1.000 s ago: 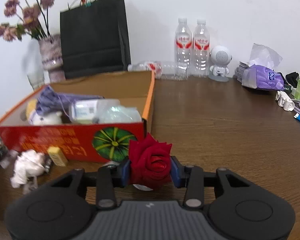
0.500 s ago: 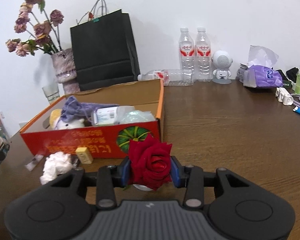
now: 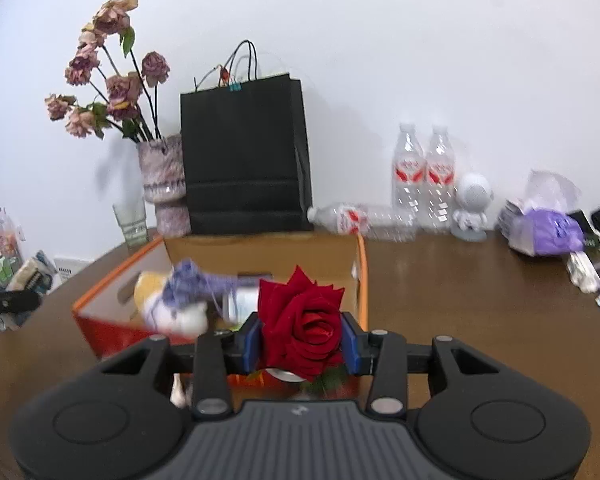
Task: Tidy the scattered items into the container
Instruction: 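Carry the toy car and rose over the box and open both grippers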
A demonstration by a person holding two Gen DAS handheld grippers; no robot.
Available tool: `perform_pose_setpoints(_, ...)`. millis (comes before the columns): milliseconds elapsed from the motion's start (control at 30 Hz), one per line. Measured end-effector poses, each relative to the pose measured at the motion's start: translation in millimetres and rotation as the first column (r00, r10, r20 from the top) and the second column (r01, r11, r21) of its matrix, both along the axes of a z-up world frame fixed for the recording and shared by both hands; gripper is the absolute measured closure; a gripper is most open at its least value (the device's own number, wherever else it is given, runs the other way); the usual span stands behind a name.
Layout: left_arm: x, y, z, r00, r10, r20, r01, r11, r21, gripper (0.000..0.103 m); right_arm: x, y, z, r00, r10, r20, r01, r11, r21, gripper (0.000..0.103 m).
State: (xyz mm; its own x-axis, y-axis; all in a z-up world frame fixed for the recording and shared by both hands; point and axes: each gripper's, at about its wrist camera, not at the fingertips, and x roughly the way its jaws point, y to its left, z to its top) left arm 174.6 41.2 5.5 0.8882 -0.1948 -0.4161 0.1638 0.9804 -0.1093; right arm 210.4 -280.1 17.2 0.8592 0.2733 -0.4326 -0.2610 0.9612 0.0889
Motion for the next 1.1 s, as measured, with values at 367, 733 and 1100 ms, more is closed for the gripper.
perform_pose_setpoints(367, 109.8, -38.2, -17.1, 0.998, -0.02, -0.066, 0.019, 1.0, -0.02, 0.086, 104.3, 42.7, -14.2, 0.998, -0.034, -0.058, 0.031, 0.998, -0.054, 0.064)
perform_pose_setpoints(733, 128.2, -21.0, -39.1, 0.997, 0.015, -0.081, -0.021, 0.997, -0.079, 0.017, 132.3, 53.1, -32.6, 0.996, -0.018, -0.087, 0.011, 0.997, -0.079, 0.022)
perform_pose_setpoints(1100, 44.3, -23.6, -14.4, 0.999, -0.024, 0.031, 0.024, 1.0, 0.0, 0.0, 43.6, 34.2, 1.4, 0.999, 0.016, 0.039, -0.014, 0.999, -0.052, 0.015)
